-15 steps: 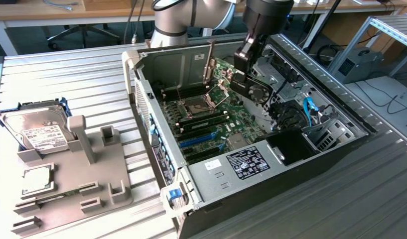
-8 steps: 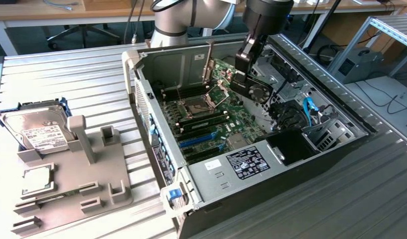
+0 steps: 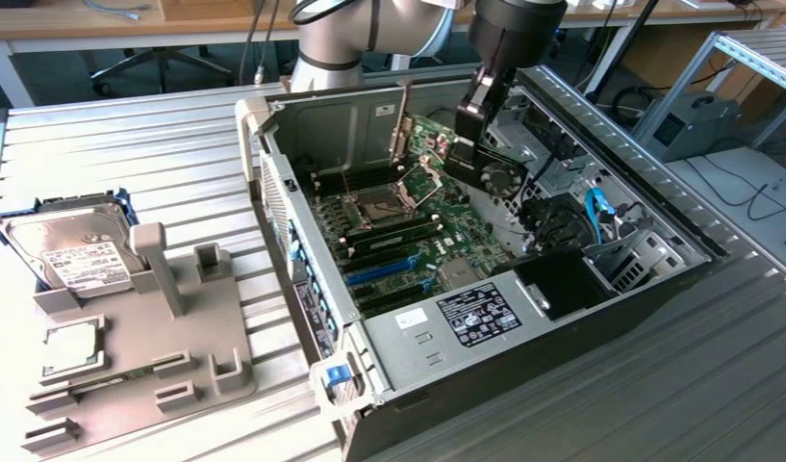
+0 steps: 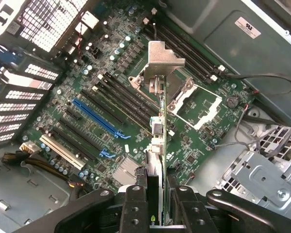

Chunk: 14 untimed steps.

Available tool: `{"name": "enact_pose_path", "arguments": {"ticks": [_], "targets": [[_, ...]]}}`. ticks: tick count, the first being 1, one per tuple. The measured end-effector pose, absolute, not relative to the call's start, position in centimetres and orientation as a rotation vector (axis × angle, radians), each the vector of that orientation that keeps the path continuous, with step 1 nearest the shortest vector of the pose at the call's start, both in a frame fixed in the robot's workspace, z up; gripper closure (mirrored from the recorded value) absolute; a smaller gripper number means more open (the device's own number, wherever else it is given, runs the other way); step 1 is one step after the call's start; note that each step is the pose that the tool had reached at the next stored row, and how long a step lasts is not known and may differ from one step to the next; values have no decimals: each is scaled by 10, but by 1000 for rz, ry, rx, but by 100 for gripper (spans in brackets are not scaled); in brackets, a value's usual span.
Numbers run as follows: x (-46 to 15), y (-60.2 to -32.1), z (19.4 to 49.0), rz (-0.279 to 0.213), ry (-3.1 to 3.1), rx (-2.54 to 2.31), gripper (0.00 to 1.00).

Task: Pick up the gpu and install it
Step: 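Insert the gpu into the slot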

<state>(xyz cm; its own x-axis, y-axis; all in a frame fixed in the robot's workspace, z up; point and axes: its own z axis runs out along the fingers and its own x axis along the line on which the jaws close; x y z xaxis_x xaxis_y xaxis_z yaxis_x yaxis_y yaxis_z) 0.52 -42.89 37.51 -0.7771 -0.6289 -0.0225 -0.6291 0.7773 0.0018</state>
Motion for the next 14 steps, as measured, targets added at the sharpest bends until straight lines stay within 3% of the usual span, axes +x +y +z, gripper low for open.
{"name": "enact_pose_path", "arguments": {"ticks": [14], "targets": [[5, -429, 374, 16, 2897, -1162, 74]]}}
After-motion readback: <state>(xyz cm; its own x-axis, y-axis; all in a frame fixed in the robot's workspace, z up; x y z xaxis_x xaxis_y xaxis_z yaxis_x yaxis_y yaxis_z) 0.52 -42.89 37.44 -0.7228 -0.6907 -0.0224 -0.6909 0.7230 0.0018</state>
